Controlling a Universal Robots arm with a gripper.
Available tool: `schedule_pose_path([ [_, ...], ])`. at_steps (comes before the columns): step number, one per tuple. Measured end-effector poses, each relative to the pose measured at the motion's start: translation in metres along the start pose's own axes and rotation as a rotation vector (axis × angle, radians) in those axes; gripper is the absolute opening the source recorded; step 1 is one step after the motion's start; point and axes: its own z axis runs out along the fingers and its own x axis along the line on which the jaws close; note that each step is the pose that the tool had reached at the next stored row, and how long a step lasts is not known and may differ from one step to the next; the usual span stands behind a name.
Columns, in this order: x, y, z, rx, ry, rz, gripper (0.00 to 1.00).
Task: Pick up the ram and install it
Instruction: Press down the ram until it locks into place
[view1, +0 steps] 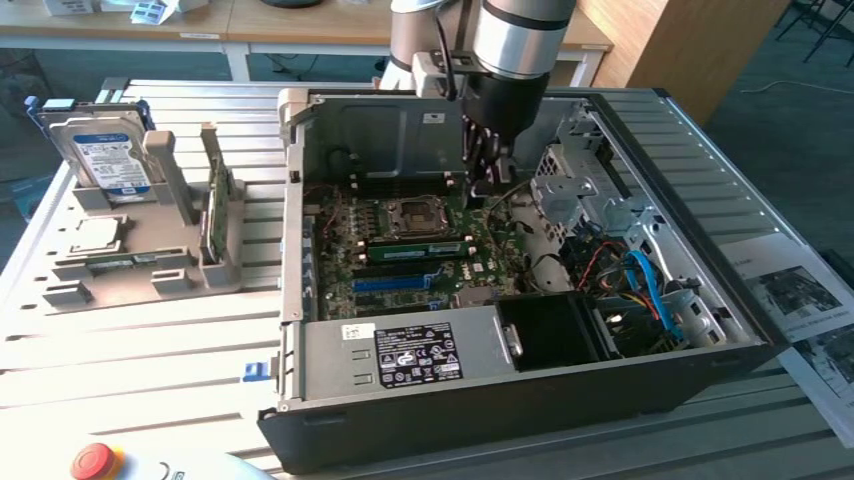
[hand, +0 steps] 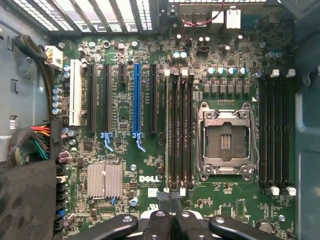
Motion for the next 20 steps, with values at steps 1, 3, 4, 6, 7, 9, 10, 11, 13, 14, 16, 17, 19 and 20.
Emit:
schedule_pose_path([
  [1,0.000,0.0000,0.0007,0.0000,0.0000,0.000,0.10],
  [3,0.000,0.0000,0.0019,0.0001,0.0000,0.000,0.10],
  [4,0.000,-0.0001,0.0032,0.0001,0.0000,0.000,0.10],
  [6,0.000,-0.0002,0.0073,0.0001,-0.0001,0.000,0.10],
  [7,0.000,-0.0002,0.0086,0.0001,0.0000,0.000,0.10],
  [9,0.000,-0.0003,0.0115,0.0000,0.0000,0.000,0.10],
  [10,0.000,-0.0003,0.0131,0.0000,-0.0001,0.000,0.10],
  [11,-0.001,-0.0003,0.0149,0.0000,-0.0001,0.000,0.10],
  [13,-0.001,-0.0004,0.0182,0.0000,0.0000,0.000,0.10],
  [14,-0.001,-0.0004,0.0198,-0.0001,0.0000,0.000,0.10],
  [16,-0.001,-0.0005,0.0229,0.0000,-0.0001,0.000,0.10],
  [17,-0.001,-0.0005,0.0245,-0.0001,0.0000,0.000,0.10],
  [19,-0.001,-0.0006,0.0275,0.0000,-0.0002,0.000,0.10],
  [20,-0.001,-0.0006,0.0288,0.0000,0.0000,0.000,0.10],
])
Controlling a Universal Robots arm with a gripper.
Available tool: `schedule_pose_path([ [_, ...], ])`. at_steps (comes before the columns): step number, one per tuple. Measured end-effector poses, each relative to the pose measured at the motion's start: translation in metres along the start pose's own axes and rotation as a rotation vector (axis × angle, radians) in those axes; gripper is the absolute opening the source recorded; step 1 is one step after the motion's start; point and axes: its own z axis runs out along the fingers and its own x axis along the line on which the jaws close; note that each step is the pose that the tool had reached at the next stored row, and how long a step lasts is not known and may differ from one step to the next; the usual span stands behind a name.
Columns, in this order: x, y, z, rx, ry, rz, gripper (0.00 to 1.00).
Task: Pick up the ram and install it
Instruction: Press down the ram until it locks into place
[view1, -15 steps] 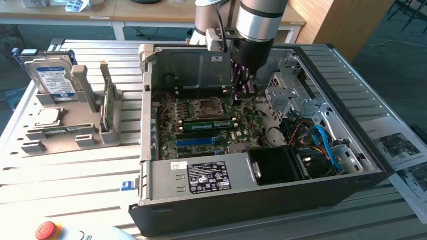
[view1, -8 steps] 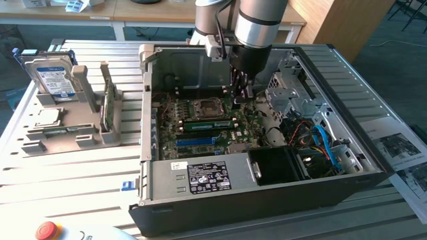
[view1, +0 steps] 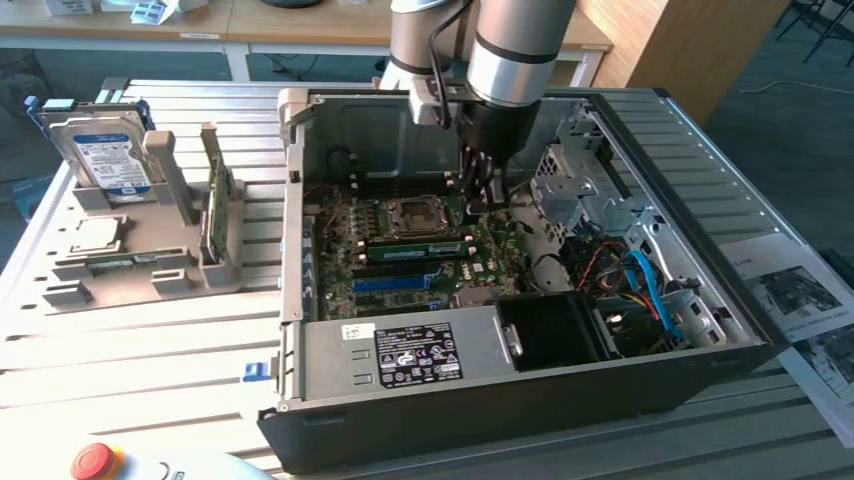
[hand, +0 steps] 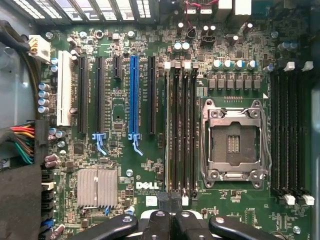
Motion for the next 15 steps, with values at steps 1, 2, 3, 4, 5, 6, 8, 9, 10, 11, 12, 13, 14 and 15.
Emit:
schedule_pose_path([
  [1,0.000,0.0000,0.0015,0.0000,-0.0001,0.000,0.10],
  [2,0.000,-0.0001,0.0030,0.0000,-0.0002,0.000,0.10],
  [3,0.000,-0.0001,0.0046,0.0001,-0.0002,0.000,0.10],
  [4,0.000,-0.0001,0.0061,0.0000,-0.0001,0.000,0.10],
  [5,0.000,-0.0002,0.0076,0.0000,-0.0001,0.000,0.10],
  [6,0.000,-0.0002,0.0091,0.0000,-0.0001,0.000,0.10],
  [8,0.000,-0.0003,0.0120,0.0000,0.0000,0.000,0.10],
  [9,0.000,-0.0003,0.0136,0.0000,-0.0001,0.000,0.10],
  [10,0.000,-0.0003,0.0149,0.0001,0.0000,0.000,0.10],
  [11,-0.001,-0.0003,0.0162,0.0001,-0.0001,0.000,0.10],
  [12,-0.001,-0.0004,0.0175,0.0001,-0.0002,0.000,0.10],
  [13,-0.001,-0.0004,0.0188,0.0000,-0.0001,0.000,0.10],
  [14,-0.001,-0.0004,0.0201,0.0000,0.0000,0.000,0.10],
  [15,-0.001,-0.0005,0.0213,0.0000,0.0000,0.000,0.10],
])
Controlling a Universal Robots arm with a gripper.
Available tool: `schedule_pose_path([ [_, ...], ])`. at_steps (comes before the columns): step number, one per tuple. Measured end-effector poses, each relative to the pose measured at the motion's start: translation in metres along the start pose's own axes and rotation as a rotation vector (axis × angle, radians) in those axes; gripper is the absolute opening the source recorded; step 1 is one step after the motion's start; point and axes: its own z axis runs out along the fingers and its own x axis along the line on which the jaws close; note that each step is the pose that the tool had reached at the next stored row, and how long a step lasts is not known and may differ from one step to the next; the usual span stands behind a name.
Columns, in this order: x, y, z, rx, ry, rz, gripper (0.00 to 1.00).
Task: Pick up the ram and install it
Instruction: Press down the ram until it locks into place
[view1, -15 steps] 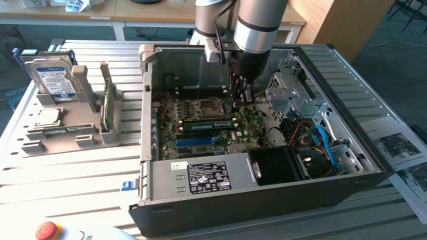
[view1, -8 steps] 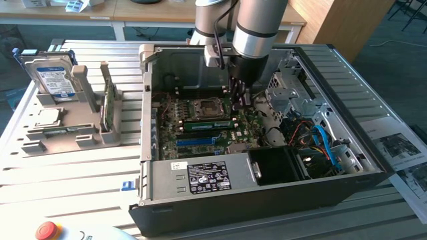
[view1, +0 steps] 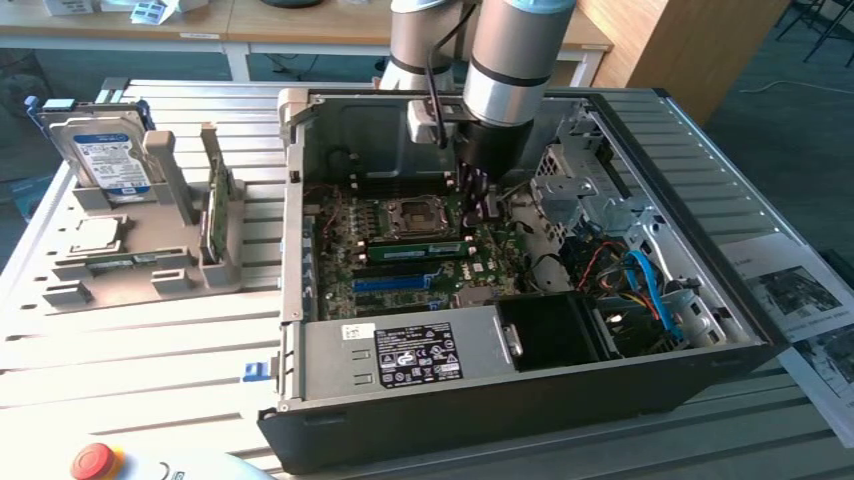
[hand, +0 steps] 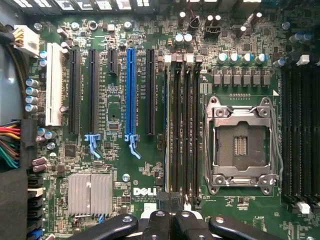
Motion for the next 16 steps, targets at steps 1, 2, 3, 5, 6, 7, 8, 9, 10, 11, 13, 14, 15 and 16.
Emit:
schedule_pose_path([
  [1,0.0000,0.0000,0.0012,0.0000,0.0000,0.000,0.10],
  [2,-0.0001,-0.0001,0.0024,0.0000,-0.0002,0.000,0.10],
  [3,-0.0001,0.0000,0.0026,0.0000,0.0000,0.000,0.10],
  [5,-0.0001,-0.0001,0.0026,0.0000,0.0001,0.000,0.10],
  [6,-0.0001,0.0000,0.0026,0.0000,0.0000,0.000,0.10],
  [7,-0.0001,-0.0001,0.0026,0.0000,0.0001,0.000,0.10],
  [8,-0.0001,-0.0005,0.0026,0.0000,0.0000,0.000,0.10],
  [9,-0.0001,-0.0017,0.0026,0.0001,0.0000,0.000,0.10],
  [10,-0.0001,-0.0031,0.0026,0.0000,0.0000,0.000,0.10],
  [11,-0.0001,-0.0045,0.0026,0.0001,-0.0002,0.000,0.10],
  [13,0.0000,-0.0065,0.0026,0.0001,-0.0001,0.000,0.10],
  [14,0.0000,-0.0064,0.0025,0.0000,0.0000,0.000,0.10],
  [15,0.0000,-0.0064,0.0025,0.0000,0.0000,0.000,0.10],
  [16,0.0000,-0.0064,0.0026,0.0000,-0.0001,0.000,0.10],
])
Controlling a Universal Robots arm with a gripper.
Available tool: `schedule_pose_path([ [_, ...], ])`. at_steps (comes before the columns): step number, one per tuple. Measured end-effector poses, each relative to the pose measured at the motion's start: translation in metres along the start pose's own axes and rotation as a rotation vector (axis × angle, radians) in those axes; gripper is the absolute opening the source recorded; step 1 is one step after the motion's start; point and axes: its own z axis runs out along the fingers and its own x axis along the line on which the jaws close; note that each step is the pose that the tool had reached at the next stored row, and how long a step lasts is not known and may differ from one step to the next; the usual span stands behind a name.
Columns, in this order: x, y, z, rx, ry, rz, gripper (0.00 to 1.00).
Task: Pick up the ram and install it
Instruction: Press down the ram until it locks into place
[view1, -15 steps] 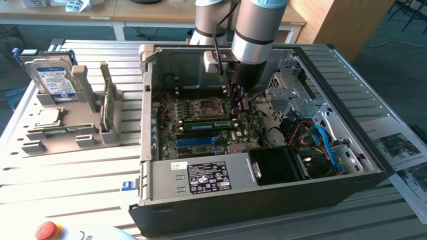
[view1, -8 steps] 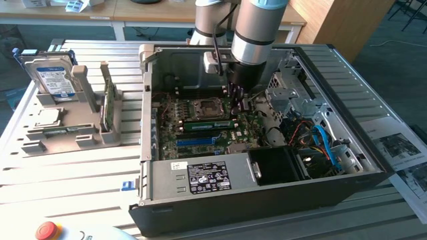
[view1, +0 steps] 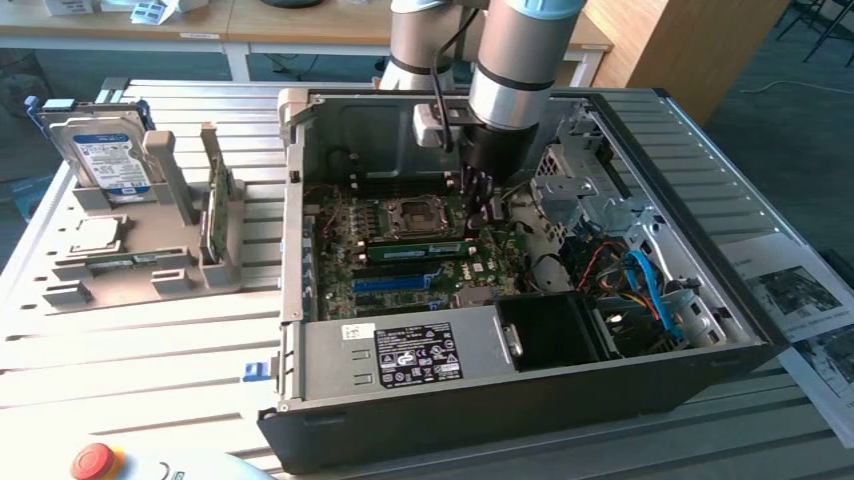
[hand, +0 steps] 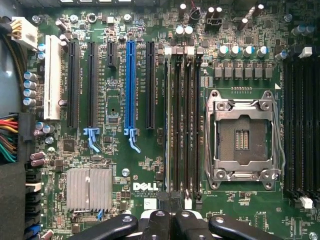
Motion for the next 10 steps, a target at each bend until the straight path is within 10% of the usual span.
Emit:
schedule_pose_path([
  [10,-0.0002,-0.0002,0.0070,0.0000,0.0002,0.000,0.10],
])
